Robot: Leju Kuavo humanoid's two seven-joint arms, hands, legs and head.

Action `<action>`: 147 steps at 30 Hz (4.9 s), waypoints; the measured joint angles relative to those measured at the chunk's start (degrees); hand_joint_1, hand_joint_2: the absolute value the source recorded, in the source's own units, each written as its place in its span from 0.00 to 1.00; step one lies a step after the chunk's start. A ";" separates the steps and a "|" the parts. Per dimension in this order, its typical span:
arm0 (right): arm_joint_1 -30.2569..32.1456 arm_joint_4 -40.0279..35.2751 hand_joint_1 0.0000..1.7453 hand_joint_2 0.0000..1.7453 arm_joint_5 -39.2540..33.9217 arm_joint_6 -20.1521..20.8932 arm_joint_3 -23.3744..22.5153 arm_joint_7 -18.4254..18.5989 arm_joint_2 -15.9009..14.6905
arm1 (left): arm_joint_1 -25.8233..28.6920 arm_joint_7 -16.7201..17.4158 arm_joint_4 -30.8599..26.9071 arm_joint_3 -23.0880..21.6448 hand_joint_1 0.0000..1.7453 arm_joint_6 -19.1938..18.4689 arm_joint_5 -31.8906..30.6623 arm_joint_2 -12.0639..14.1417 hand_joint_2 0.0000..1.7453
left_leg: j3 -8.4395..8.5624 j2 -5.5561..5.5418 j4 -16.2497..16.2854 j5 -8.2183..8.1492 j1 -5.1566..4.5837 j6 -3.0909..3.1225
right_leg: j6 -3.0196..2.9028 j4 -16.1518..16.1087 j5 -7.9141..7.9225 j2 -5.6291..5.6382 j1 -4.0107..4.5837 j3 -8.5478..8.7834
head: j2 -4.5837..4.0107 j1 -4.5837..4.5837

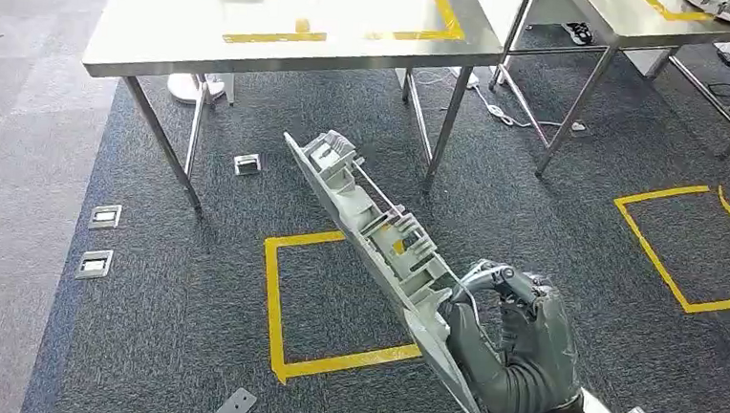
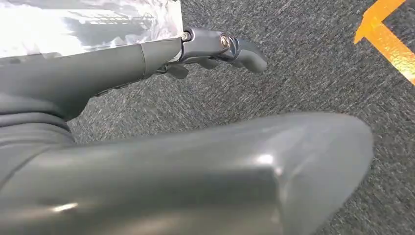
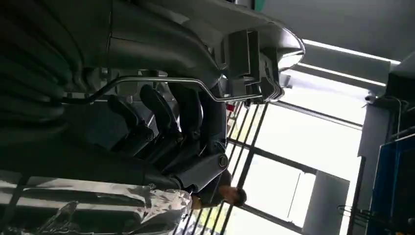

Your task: Take the parts from the cabinet and place them on the table.

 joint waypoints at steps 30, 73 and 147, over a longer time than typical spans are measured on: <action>-0.34 0.02 1.00 1.00 -0.52 0.02 0.00 -0.20 0.00 | 0.00 0.02 0.00 0.02 0.00 0.15 0.00 0.00 1.00 | 0.00 0.00 0.00 0.00 0.00 0.00 | -0.01 0.03 -0.01 0.00 0.00 -0.02 | 0.00 0.00; -0.63 0.70 1.00 1.00 -0.81 0.15 0.00 -0.44 0.04 | 0.15 0.00 -0.13 0.26 0.00 0.39 0.04 0.46 1.00 | -0.40 -2.13 0.21 -0.44 0.26 1.30 | 1.00 20.05 -8.66 4.58 -0.56 -10.89 | -0.02 0.22; -0.87 1.16 1.00 1.00 -1.38 0.11 -0.17 -0.70 0.17 | -0.08 0.09 -0.17 0.31 0.00 0.52 -0.39 0.24 1.00 | 0.31 -2.34 8.90 -9.10 -0.26 -0.84 | -3.36 -0.35 2.28 4.63 0.33 -2.23 | -0.02 0.39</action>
